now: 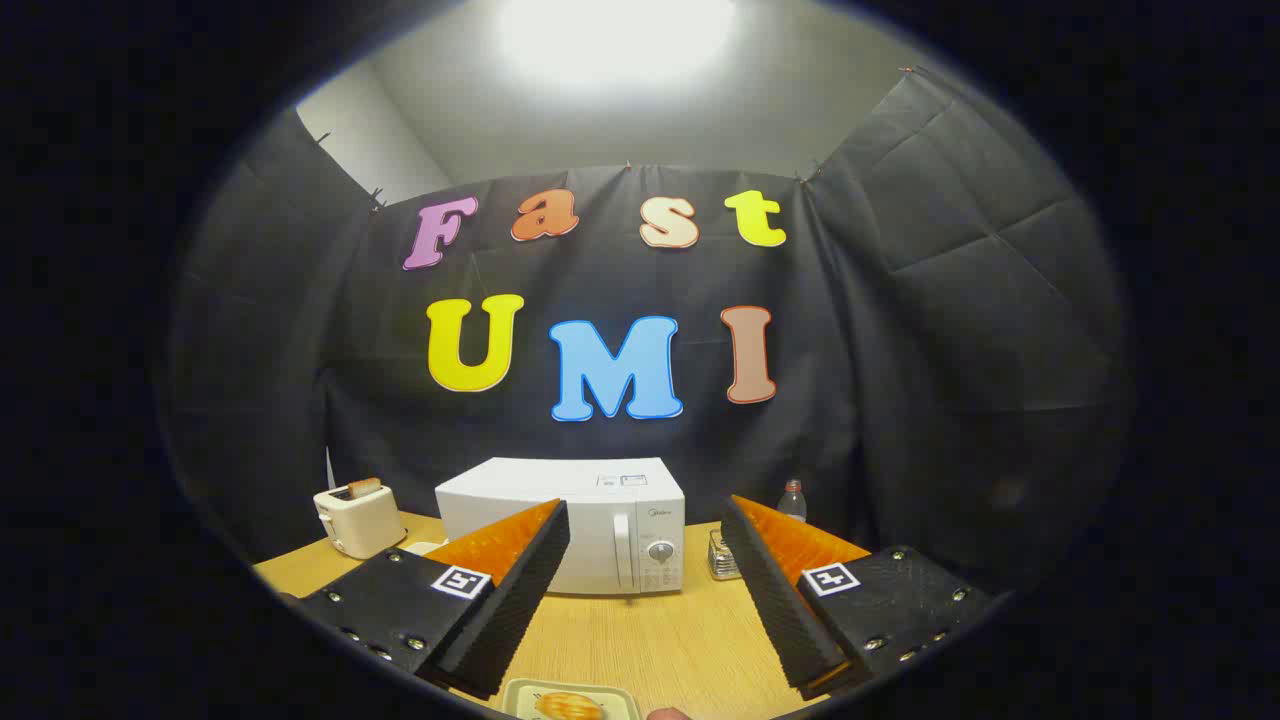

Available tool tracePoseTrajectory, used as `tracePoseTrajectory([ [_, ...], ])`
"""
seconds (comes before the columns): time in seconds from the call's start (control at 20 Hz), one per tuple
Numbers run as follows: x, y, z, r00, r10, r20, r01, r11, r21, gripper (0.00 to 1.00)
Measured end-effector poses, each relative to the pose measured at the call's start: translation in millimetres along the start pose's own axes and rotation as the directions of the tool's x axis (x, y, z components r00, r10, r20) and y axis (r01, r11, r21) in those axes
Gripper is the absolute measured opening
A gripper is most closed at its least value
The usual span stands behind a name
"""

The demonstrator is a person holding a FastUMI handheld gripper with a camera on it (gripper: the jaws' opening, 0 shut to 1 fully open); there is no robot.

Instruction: Open the microwave, put the food inside, and close the microwave door.

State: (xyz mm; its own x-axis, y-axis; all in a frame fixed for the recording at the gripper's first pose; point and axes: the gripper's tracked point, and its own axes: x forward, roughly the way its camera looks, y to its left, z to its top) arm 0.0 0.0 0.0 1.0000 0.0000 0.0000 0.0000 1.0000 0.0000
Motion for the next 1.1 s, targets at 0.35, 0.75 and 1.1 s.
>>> tracePoseTrajectory([
  [0.35,5.1,5.7,-3.9,1.000,0.012,-0.006,-0.012,1.000,0.005,0.98],
  [0.75,13.3,5.3,-10.0,1.000,0.025,-0.008,-0.025,1.000,0.005,0.98],
  [1.1,54.5,9.6,-24.1,0.998,0.068,-0.011,-0.068,0.998,0.002,0.98],
])
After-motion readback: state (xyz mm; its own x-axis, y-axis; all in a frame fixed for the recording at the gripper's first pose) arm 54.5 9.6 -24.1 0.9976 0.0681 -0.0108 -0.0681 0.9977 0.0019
